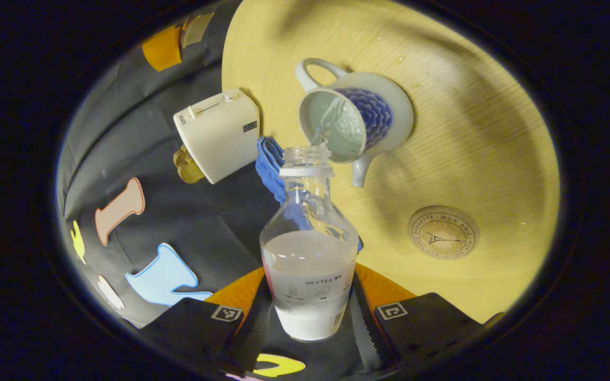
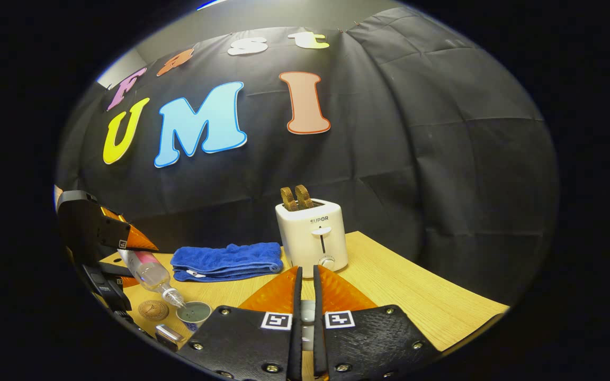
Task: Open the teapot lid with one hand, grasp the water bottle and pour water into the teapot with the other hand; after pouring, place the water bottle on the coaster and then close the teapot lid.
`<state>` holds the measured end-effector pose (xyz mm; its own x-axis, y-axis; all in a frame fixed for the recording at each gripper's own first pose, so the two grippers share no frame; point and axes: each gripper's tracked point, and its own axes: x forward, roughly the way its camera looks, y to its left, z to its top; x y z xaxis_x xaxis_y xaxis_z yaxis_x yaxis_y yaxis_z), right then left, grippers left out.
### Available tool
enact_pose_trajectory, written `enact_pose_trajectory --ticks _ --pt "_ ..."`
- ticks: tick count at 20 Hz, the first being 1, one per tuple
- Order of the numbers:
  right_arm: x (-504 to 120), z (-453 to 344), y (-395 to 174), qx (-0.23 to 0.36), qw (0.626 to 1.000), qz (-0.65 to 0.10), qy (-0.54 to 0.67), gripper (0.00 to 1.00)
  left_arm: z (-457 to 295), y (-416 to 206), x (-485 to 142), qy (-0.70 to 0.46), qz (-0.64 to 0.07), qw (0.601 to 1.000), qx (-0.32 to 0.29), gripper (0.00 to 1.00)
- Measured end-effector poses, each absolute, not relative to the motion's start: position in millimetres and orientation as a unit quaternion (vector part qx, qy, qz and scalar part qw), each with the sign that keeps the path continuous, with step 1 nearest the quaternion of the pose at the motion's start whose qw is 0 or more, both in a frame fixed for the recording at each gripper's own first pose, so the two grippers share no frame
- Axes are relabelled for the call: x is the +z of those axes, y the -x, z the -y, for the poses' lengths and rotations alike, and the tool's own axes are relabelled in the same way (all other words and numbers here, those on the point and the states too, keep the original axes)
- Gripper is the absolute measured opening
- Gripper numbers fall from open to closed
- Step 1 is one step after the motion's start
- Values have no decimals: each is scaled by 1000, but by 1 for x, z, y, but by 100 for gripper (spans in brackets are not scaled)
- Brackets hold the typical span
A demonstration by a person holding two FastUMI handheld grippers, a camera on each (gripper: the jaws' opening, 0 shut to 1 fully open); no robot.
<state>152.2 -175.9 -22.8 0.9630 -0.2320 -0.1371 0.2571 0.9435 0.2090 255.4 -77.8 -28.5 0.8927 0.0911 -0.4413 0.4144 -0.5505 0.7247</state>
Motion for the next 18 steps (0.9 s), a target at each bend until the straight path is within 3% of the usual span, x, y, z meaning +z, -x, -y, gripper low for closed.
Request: enact_pose_trajectory --ticks 18 --pt "-18 175 -150 -121 985 -45 -111 8 95 -240 -21 -923 -142 322 -155 82"
